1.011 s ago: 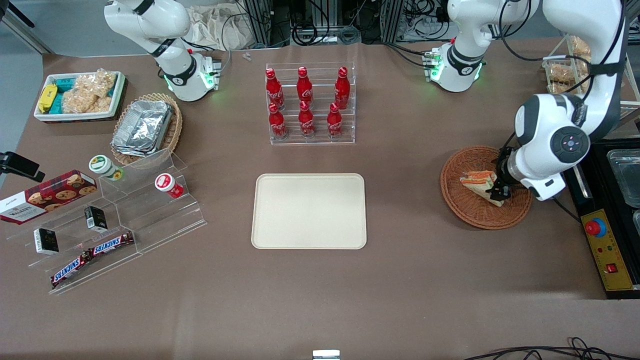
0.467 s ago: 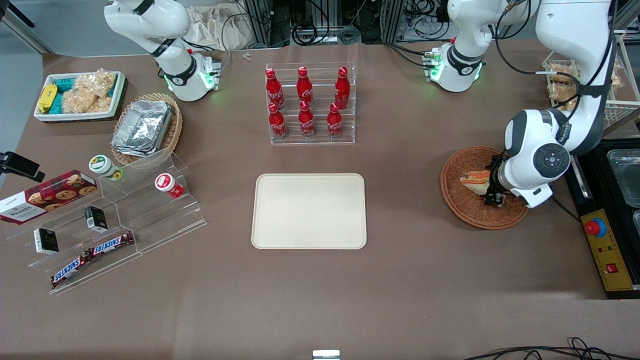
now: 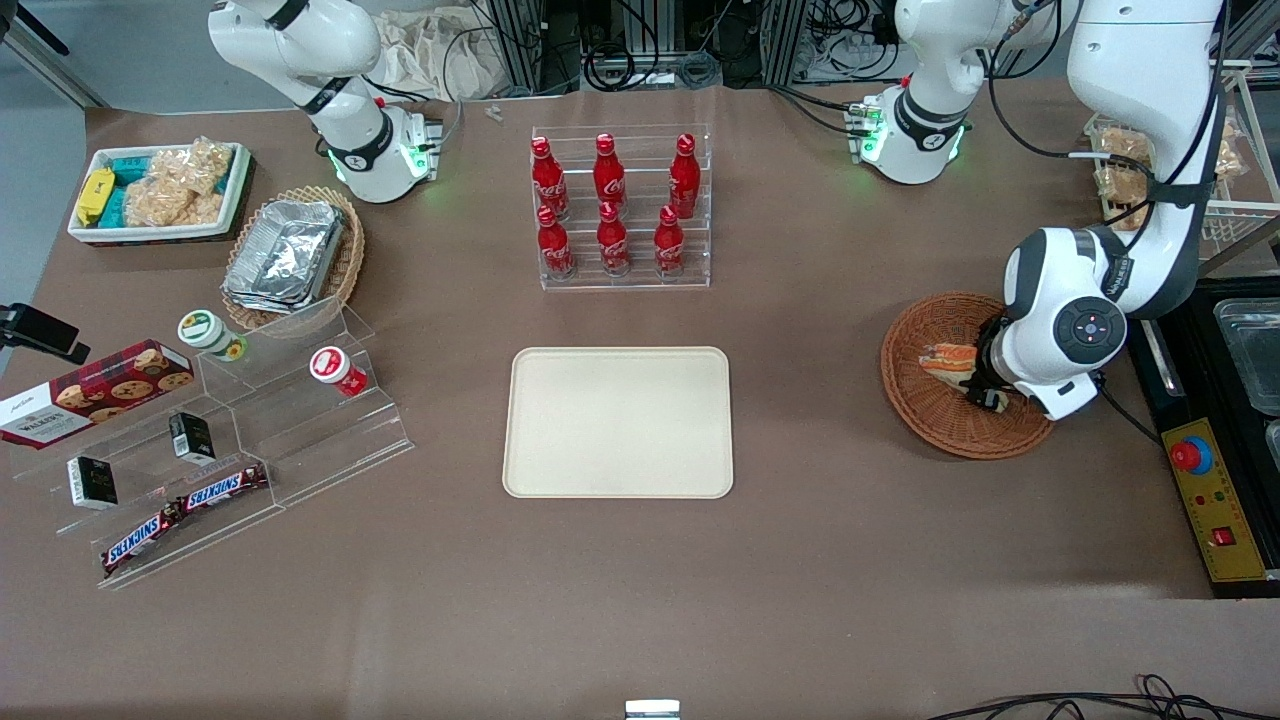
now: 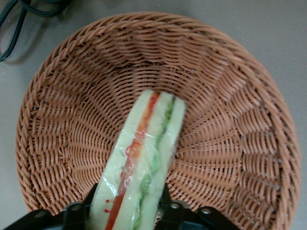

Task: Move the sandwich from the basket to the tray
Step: 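Close the left gripper on the triangular sandwich and lift it, then carry the sandwich with the left gripper over to the cream tray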

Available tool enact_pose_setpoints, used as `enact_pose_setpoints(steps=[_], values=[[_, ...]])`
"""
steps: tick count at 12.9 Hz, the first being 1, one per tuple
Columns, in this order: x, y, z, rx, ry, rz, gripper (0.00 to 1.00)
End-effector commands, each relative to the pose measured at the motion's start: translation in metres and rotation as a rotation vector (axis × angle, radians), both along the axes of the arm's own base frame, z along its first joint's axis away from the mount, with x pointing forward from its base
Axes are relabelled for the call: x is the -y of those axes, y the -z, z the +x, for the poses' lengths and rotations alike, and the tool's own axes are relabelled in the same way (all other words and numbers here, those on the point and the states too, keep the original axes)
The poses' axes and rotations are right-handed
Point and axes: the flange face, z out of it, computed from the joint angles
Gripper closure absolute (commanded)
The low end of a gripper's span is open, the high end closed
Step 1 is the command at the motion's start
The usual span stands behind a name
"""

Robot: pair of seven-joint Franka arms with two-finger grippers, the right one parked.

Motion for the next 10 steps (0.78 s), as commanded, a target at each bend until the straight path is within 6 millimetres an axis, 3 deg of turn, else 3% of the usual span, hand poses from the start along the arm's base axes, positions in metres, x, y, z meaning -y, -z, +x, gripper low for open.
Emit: enact_pose_setpoints(steps=[1,3,5,7,9,10], values=[[0.005,-0.020,0.007,0.039,0.044,0.029,1.00],[0.014,-0.041,0.018,-0.004,0.061,0.042,1.00],[0.030,-0.078,0.034,-0.014,0.106,0.040,1.00],[0.045,-0.139,0.050,-0.078,0.195,-0.007,1.00],[0.058,-0.212,0.066,-0.056,0.263,-0.110,1.00],[0.072,-0.238,0.069,-0.035,0.323,-0.152,1.00]])
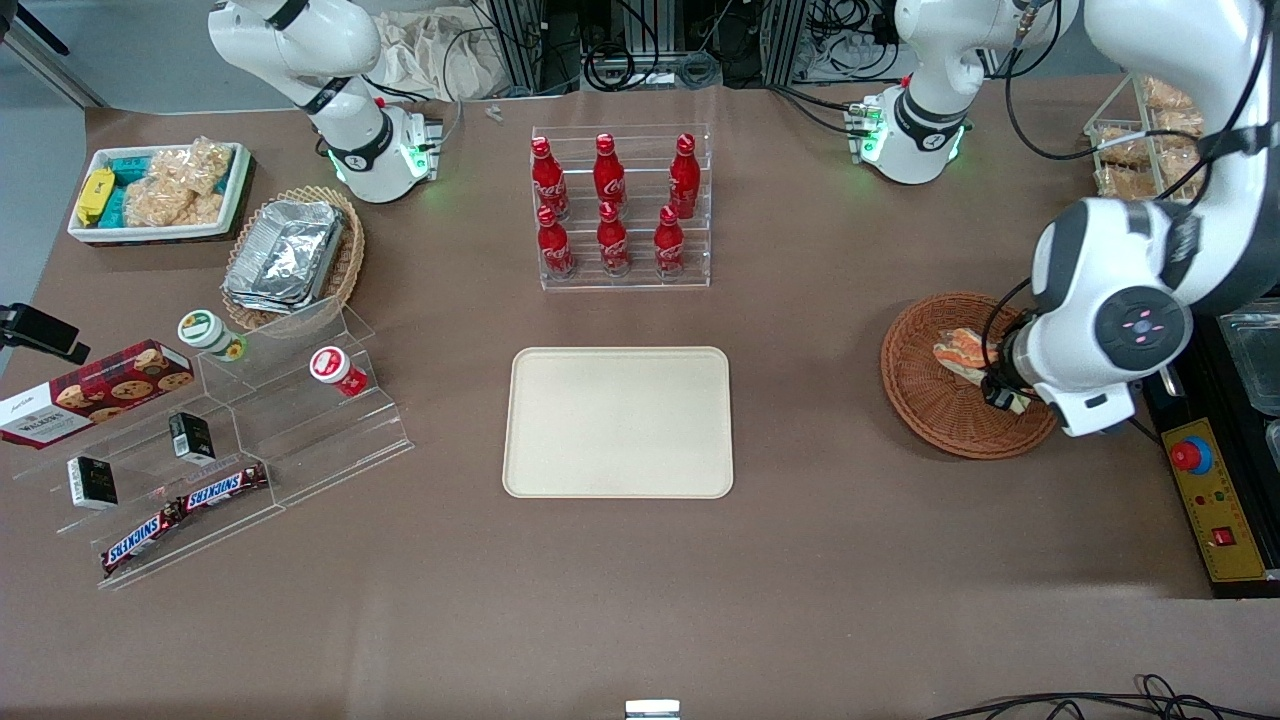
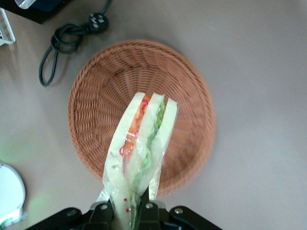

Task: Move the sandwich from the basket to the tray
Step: 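Carry the sandwich with the left gripper over to the cream tray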

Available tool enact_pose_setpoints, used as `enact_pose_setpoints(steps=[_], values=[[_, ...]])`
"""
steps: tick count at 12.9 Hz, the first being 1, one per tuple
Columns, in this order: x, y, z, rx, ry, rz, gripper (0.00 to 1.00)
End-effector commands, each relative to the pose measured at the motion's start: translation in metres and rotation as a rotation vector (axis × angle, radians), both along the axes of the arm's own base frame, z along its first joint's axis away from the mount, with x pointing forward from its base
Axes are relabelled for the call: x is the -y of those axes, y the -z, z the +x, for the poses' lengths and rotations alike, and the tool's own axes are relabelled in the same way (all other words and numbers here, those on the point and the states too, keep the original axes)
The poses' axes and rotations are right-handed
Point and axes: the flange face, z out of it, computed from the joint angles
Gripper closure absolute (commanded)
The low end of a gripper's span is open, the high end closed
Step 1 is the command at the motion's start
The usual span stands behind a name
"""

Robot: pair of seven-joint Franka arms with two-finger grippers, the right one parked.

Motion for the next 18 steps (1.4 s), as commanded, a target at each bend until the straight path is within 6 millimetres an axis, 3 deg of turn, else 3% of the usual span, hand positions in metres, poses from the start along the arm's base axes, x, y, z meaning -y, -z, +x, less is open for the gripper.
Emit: enact_pose_setpoints(steps=[1,2,3,4,6,9,10,12,15,18], values=[[0.045,-0.075,0.010,0.059,0.185,-0.109,1.00],[0.076,-0.100,0.010,0.101,0.281,-0.141,1.00],[0.109,-0.108,0.006,0.118,0.417,-0.177,1.00],[0.150,-0.101,-0.002,0.101,0.581,-0.213,1.00],[0.223,-0.075,-0.007,0.128,0.768,-0.301,1.00],[0.321,0.005,-0.016,0.130,0.906,-0.348,1.00],[0.343,0.037,-0.017,0.121,0.944,-0.323,1.00],[0.375,0.099,-0.019,0.106,0.973,-0.306,1.00],[0.384,0.160,-0.017,0.105,0.963,-0.293,1.00],[0.384,0.173,-0.018,0.096,0.967,-0.278,0.93]])
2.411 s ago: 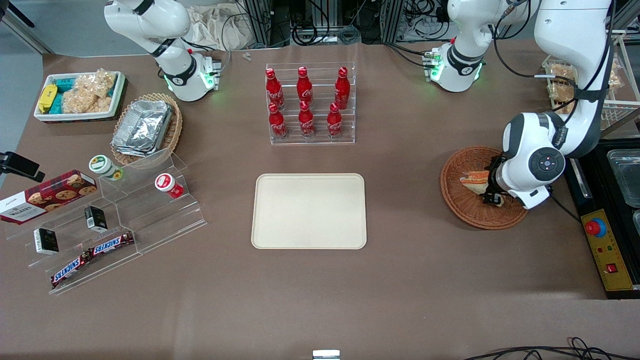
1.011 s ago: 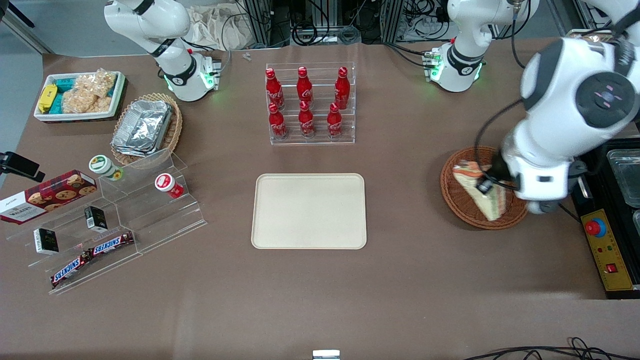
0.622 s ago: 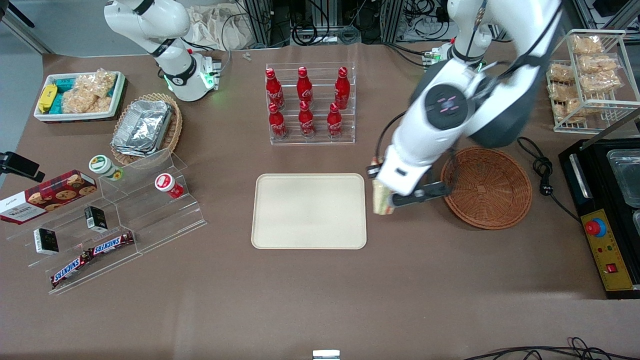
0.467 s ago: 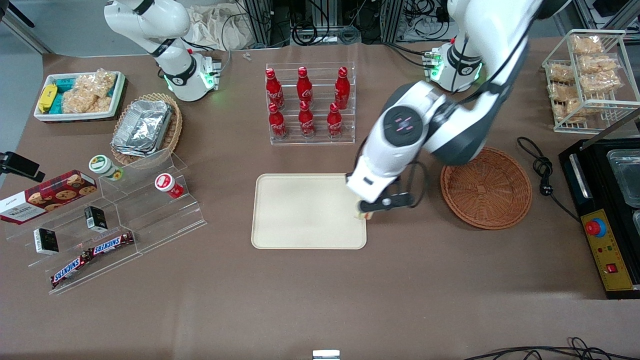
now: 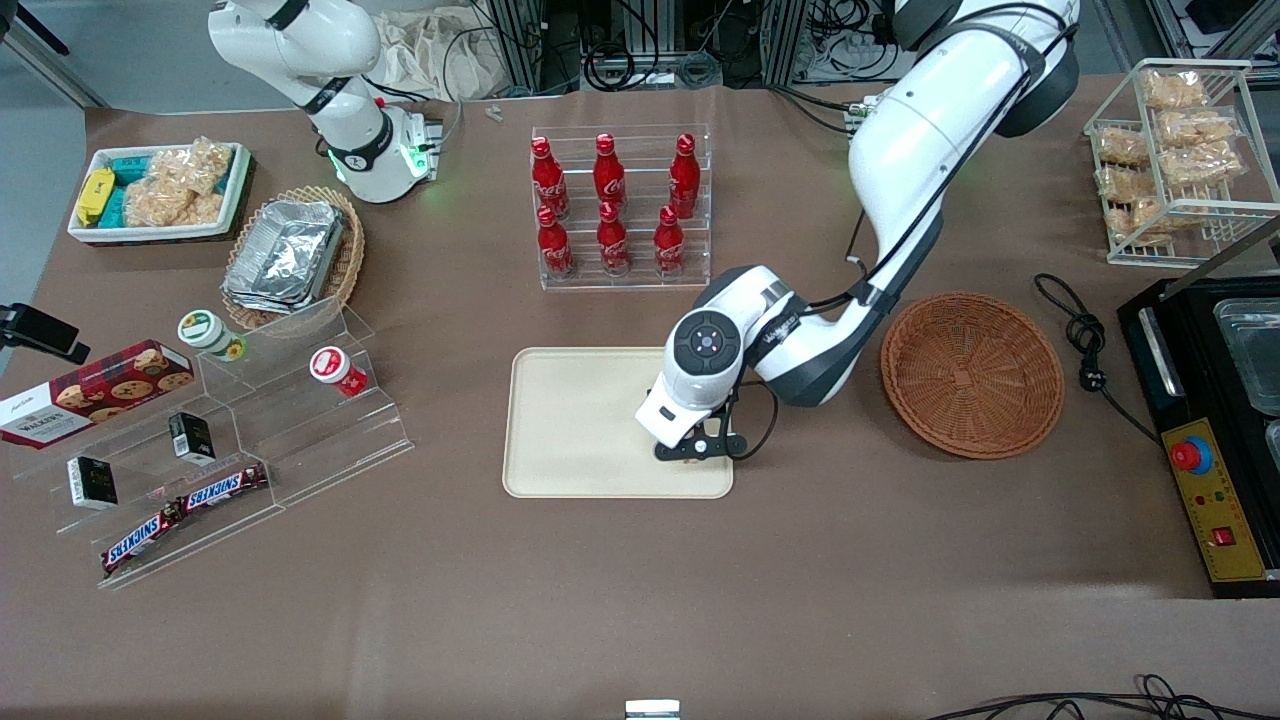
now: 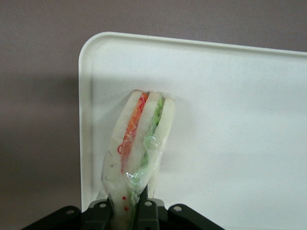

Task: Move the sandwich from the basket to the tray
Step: 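Carry the sandwich with the left gripper over to the cream tray, then lower the sandwich onto the tray, open the left gripper, withdraw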

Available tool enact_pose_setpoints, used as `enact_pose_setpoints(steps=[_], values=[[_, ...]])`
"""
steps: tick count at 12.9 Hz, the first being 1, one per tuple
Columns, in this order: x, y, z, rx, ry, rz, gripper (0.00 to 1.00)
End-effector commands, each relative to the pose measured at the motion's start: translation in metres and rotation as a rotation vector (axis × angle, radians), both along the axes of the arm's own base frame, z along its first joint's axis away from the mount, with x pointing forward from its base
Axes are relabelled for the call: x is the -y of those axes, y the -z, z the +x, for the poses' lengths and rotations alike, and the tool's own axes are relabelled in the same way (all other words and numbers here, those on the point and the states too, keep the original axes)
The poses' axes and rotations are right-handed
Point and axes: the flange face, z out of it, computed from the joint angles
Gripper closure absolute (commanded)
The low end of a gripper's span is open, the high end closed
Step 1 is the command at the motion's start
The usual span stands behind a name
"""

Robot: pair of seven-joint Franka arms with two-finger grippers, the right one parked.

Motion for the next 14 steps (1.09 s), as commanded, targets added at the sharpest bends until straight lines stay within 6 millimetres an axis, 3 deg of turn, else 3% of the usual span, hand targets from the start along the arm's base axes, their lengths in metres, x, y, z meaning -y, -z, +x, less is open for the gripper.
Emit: enact_pose_setpoints(steps=[1,2,3,6,8,9,11,13,14], values=[[0.004,-0.011,0.008,0.039,-0.026,-0.001,0.85],[0.005,-0.010,0.008,0.042,-0.039,-0.007,0.56],[0.003,-0.005,0.010,0.044,-0.052,-0.003,0.01],[-0.005,-0.014,0.018,0.087,-0.041,0.020,0.00],[-0.013,-0.044,0.025,0.124,-0.056,0.015,0.00],[-0.032,-0.073,0.039,0.154,-0.089,0.009,0.00],[-0.091,-0.128,0.062,0.160,-0.167,0.023,0.00],[-0.121,-0.170,0.052,0.136,-0.101,0.077,0.00],[-0.153,-0.181,0.051,0.122,-0.053,0.117,0.00]])
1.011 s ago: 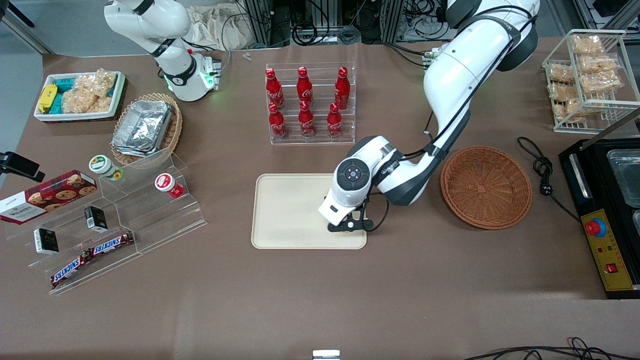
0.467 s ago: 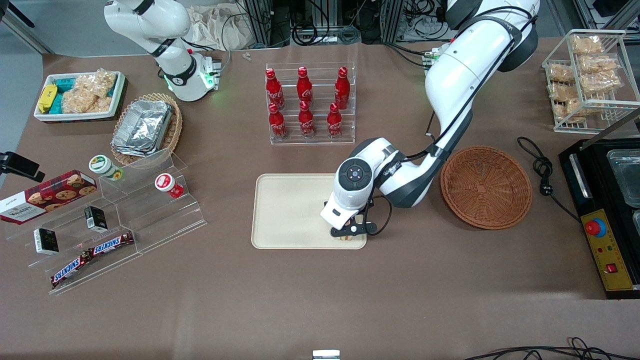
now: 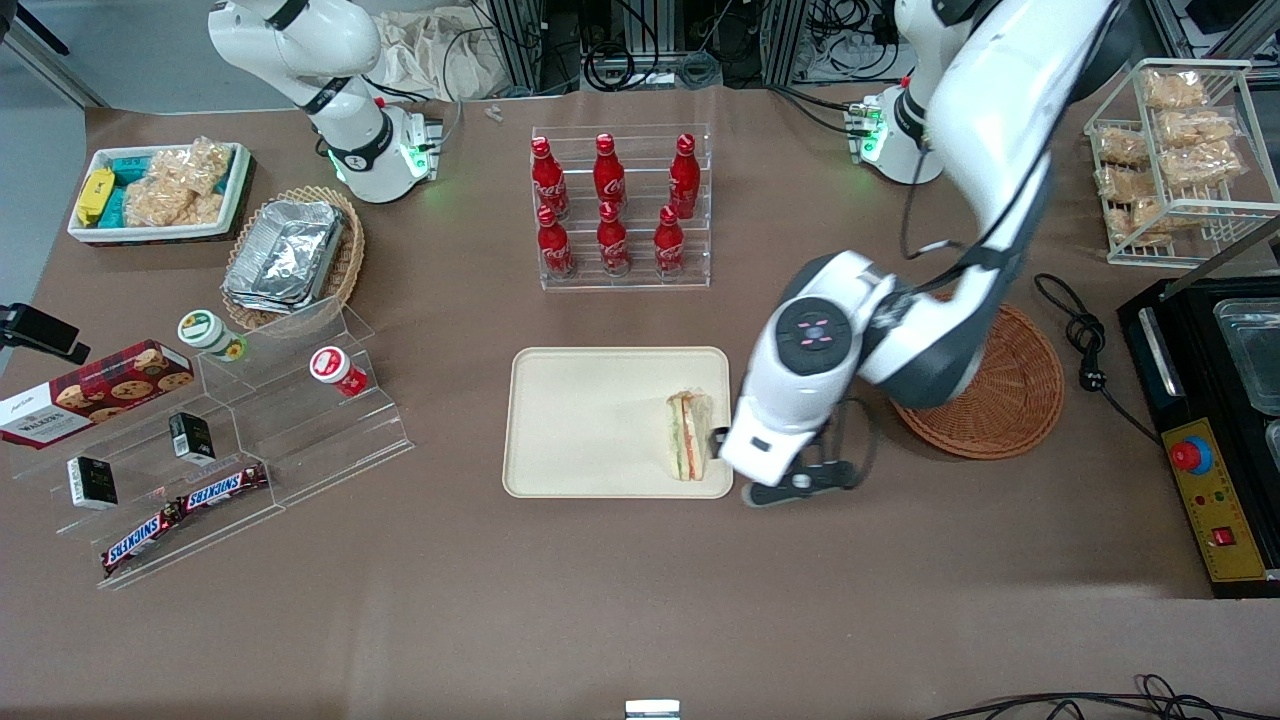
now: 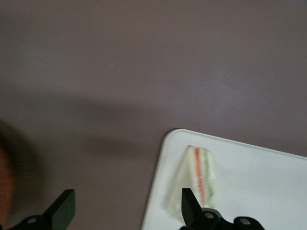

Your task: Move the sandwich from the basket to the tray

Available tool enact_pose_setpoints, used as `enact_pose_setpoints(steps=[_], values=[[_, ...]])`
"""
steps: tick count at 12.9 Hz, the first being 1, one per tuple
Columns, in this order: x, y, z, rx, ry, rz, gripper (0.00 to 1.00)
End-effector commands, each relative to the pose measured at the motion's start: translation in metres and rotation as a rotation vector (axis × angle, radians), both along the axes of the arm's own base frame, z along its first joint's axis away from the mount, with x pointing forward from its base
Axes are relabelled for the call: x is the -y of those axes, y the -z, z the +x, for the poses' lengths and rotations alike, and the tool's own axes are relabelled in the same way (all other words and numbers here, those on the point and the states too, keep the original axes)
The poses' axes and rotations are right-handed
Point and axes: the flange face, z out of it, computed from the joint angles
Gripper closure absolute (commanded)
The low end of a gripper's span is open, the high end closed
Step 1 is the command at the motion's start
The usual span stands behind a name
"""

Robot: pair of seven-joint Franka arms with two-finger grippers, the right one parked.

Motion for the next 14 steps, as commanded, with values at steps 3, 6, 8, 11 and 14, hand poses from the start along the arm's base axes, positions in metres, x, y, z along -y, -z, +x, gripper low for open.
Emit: enact_pose_setpoints(steps=[3,6,8,11,14], values=[[-0.165,-0.085,-0.036,-0.061,0.172,-0.052,0.01],[-0.268,-0.098,-0.060,-0.075,0.347,-0.068,0.02],[-0.304,-0.104,-0.061,-0.126,0.430,-0.045,0.02],[-0.309,-0.115,-0.043,-0.146,0.449,0.053,0.01],[-0.284,-0.117,-0.024,-0.171,0.441,0.051,0.01]])
